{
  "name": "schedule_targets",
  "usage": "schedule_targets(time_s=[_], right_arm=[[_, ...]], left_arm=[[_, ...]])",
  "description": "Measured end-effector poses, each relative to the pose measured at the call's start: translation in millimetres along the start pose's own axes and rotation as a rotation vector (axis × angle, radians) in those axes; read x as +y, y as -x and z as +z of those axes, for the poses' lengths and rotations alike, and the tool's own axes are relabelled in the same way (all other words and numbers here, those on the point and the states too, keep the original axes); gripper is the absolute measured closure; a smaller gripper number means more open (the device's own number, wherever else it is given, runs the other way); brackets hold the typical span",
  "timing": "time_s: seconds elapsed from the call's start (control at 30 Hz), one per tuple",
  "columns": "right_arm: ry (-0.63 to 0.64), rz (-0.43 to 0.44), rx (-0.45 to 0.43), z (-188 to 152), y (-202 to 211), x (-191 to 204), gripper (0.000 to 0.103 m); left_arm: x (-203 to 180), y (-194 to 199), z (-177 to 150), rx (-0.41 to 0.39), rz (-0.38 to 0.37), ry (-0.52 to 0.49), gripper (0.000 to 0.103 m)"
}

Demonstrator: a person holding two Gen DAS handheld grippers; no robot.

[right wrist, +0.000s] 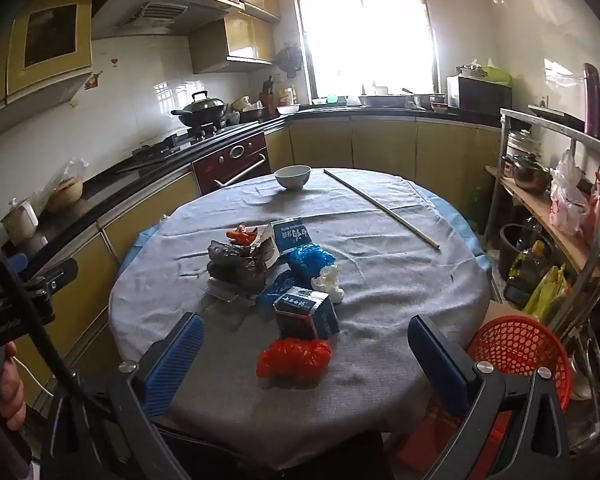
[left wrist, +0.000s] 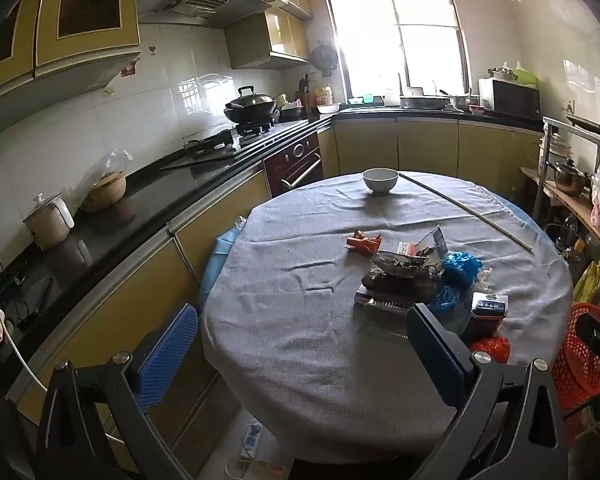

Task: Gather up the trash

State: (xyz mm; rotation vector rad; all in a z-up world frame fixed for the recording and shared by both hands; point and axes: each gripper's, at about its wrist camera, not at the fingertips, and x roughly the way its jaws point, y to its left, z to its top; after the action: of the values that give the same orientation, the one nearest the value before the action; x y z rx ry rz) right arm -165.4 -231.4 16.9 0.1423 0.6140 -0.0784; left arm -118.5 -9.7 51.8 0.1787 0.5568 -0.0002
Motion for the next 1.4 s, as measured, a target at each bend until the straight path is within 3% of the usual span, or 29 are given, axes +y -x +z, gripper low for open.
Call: schedule_targets(time_s=[1.4], right_arm=[[-0.086,0.050,0.014,-5,-8,-10,0.000]], left_arm=[[-3,-5,-7,0.021,-0.016,-0.022,0.000]])
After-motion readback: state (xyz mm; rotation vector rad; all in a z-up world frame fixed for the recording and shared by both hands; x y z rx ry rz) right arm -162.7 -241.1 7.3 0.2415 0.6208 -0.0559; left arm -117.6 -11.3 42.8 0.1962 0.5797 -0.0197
